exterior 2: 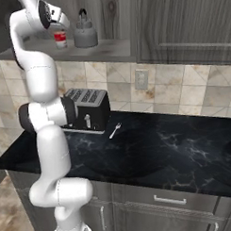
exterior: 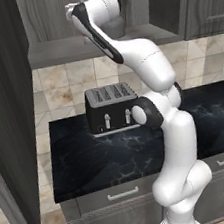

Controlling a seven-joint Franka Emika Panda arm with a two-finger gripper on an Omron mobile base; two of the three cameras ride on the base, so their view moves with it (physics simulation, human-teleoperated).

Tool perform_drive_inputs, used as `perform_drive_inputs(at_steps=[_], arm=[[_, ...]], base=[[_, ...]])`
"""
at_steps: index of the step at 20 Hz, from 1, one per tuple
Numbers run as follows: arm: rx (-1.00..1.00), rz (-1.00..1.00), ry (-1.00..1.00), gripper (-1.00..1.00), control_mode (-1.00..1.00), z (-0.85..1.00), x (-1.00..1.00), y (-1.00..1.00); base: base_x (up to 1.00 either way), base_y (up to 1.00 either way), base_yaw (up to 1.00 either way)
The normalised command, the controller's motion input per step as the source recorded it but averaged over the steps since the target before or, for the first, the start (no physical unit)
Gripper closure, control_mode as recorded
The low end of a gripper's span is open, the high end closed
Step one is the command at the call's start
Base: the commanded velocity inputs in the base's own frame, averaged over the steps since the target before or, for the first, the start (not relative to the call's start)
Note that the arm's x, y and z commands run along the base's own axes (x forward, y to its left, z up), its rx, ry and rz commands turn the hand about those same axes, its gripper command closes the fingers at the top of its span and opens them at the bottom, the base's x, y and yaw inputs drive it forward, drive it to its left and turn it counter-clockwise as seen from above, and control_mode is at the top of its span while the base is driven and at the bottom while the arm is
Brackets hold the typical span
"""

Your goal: Pick the canned food and bar from the counter and place them in the cabinets closest to them.

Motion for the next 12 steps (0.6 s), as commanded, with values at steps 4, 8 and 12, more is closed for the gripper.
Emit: perform_drive_inputs(at_steps=[4,8,12], arm=[[-0.01,0.00,0.01,-1.00,-1.00,0.39,-0.68,0.12],[0.00,0.00,0.04,-1.00,-1.00,0.43,-0.80,0.04],[0.00,0.01,0.05,-1.00,-1.00,0.31,-0.98,-0.02]], base=[[0.00,0.00,0.00],[0.00,0.00,0.00],[0.00,0.00,0.00]])
